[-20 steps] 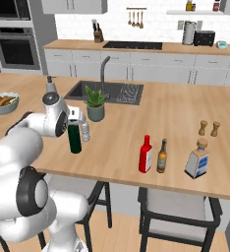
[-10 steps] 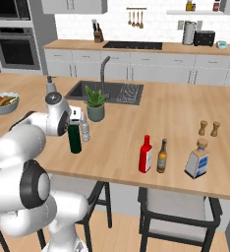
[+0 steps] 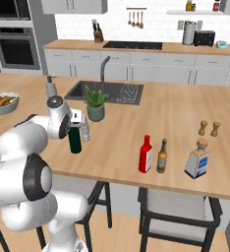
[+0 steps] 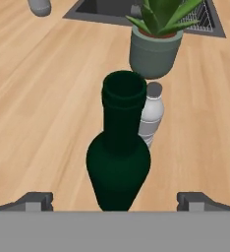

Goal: Move the plastic bottles in the middle to the plastics group, and the glass bottles in the middle to the glass group.

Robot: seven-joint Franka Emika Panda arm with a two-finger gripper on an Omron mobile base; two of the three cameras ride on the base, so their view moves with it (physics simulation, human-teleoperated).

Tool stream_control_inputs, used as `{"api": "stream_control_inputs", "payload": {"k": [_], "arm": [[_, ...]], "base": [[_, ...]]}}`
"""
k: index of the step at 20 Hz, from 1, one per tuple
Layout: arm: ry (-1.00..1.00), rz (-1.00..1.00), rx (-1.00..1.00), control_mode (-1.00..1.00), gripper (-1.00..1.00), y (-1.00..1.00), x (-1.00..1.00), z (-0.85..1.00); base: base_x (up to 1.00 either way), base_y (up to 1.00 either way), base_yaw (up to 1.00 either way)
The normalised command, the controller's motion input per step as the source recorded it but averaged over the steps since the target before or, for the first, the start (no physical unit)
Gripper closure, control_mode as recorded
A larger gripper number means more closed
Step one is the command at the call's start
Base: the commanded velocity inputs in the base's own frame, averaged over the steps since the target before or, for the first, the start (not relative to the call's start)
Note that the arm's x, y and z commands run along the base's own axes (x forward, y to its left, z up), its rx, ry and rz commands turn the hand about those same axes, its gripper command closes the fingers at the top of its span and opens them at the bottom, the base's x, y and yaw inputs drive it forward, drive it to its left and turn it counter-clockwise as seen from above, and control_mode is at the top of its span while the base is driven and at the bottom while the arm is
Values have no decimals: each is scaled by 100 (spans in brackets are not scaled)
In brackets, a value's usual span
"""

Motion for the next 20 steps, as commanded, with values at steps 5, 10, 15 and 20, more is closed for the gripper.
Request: {"api": "stream_control_inputs", "payload": {"k": [5, 10, 15, 20], "arm": [[0, 0, 0, -100, -100, 0, 30, -8], [1, 0, 0, -100, -100, 0, 10, -12], [0, 0, 0, -100, -100, 0, 7, -6], [0, 0, 0, -100, -100, 0, 7, -7]], "base": [[0, 0, 0], [0, 0, 0], [0, 0, 0], [0, 0, 0]]}}
